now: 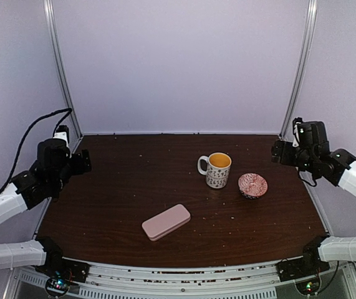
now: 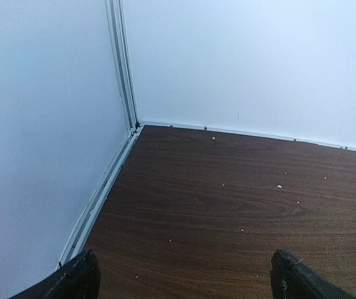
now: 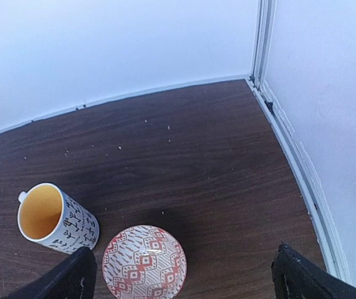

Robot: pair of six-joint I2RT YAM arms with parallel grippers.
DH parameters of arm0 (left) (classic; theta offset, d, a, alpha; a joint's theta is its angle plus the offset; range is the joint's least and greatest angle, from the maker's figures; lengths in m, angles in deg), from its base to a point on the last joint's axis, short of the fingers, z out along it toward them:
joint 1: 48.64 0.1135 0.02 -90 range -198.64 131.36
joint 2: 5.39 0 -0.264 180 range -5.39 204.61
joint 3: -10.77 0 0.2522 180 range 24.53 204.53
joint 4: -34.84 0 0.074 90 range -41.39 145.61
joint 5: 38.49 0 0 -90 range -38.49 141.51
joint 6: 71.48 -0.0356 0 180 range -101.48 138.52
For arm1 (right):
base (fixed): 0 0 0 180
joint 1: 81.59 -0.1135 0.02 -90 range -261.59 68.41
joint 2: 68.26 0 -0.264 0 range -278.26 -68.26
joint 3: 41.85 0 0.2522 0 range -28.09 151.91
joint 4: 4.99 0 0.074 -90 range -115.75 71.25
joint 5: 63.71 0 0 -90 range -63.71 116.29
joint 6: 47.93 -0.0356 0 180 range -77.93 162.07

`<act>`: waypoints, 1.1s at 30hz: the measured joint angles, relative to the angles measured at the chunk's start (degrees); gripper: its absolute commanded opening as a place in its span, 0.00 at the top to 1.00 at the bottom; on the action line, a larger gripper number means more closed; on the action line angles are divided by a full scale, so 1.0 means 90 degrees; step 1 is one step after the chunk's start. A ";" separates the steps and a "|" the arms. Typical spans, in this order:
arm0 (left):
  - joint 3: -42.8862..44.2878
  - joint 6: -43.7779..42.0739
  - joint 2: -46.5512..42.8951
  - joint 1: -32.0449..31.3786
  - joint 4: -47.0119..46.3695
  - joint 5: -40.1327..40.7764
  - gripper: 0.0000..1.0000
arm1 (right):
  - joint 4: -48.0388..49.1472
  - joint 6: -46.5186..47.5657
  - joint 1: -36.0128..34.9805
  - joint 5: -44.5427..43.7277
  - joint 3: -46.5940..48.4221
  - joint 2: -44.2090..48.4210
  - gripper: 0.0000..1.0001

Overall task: Organize the sunglasses
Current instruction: Reset both arms

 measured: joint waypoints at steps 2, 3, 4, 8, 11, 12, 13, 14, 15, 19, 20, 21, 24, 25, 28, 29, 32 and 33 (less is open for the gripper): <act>-0.0270 -0.0092 -0.0503 0.0000 -0.0138 -0.0036 0.02 | 0.0134 0.0092 0.0022 0.0002 -0.0197 0.0352 0.00; -0.0384 -0.0151 -0.0733 0.0000 -0.0209 -0.0073 0.02 | 0.0209 0.0160 0.0022 0.0002 -0.0308 0.0561 0.00; -0.0503 -0.0231 -0.0979 0.0000 -0.0287 -0.0121 0.02 | 0.0289 0.0231 0.0022 0.0002 -0.0410 0.0753 0.00; -0.0704 -0.0510 -0.1367 -0.0002 -0.0539 -0.0308 0.02 | 0.0508 0.0425 0.0022 0.0005 -0.0733 0.1222 0.00; -0.0719 -0.0721 -0.1273 -0.0066 -0.0670 -0.0347 0.02 | 0.0551 0.0542 0.0022 0.0019 -0.0967 0.1464 0.00; -0.0719 -0.0794 -0.1217 -0.0126 -0.0685 -0.0311 0.02 | 0.0554 0.0576 0.0022 0.0032 -0.1018 0.1542 0.00; -0.0719 -0.0867 -0.1168 -0.0206 -0.0687 -0.0279 0.02 | 0.0551 0.0602 0.0022 0.0041 -0.1042 0.1600 0.00; -0.0721 -0.0930 -0.1112 -0.0282 -0.0682 -0.0260 0.02 | 0.0551 0.0617 0.0022 0.0053 -0.1056 0.1654 0.00; -0.0724 -0.0984 -0.1086 -0.0345 -0.0675 -0.0231 0.02 | 0.0546 0.0634 0.0022 0.0070 -0.1061 0.1715 0.00; -0.0724 -0.1122 -0.1158 -0.0488 -0.0653 -0.0100 0.02 | 0.0525 0.0682 0.0007 0.0114 -0.1069 0.1989 0.00; -0.0724 -0.1124 -0.1205 -0.0493 -0.0634 -0.0087 0.02 | 0.0522 0.0697 -0.0012 0.0124 -0.1073 0.2047 0.00; -0.0724 -0.1124 -0.1258 -0.0493 -0.0614 -0.0087 0.02 | 0.0520 0.0702 -0.0034 0.0129 -0.1076 0.2103 0.00; -0.0709 -0.1122 -0.1401 -0.0493 -0.0544 -0.0090 0.02 | 0.0505 0.0721 -0.0104 0.0119 -0.1095 0.2225 0.00; -0.0695 -0.1122 -0.1426 -0.0493 -0.0525 -0.0087 0.02 | 0.0495 0.0724 -0.0126 0.0119 -0.1103 0.2242 0.00; -0.0656 -0.1120 -0.1411 -0.0493 -0.0478 -0.0080 0.02 | 0.0474 0.0721 -0.0168 0.0117 -0.1127 0.2280 0.00; -0.0634 -0.1120 -0.1382 -0.0493 -0.0466 -0.0078 0.02 | 0.0471 0.0721 -0.0182 0.0114 -0.1144 0.2280 0.00; -0.0610 -0.1120 -0.1282 -0.0493 -0.0457 -0.0078 0.02 | 0.0466 0.0721 -0.0192 0.0109 -0.1202 0.2280 0.00; -0.0610 -0.1120 -0.1246 -0.0493 -0.0444 -0.0078 0.02 | 0.0466 0.0721 -0.0192 0.0102 -0.1226 0.2293 0.00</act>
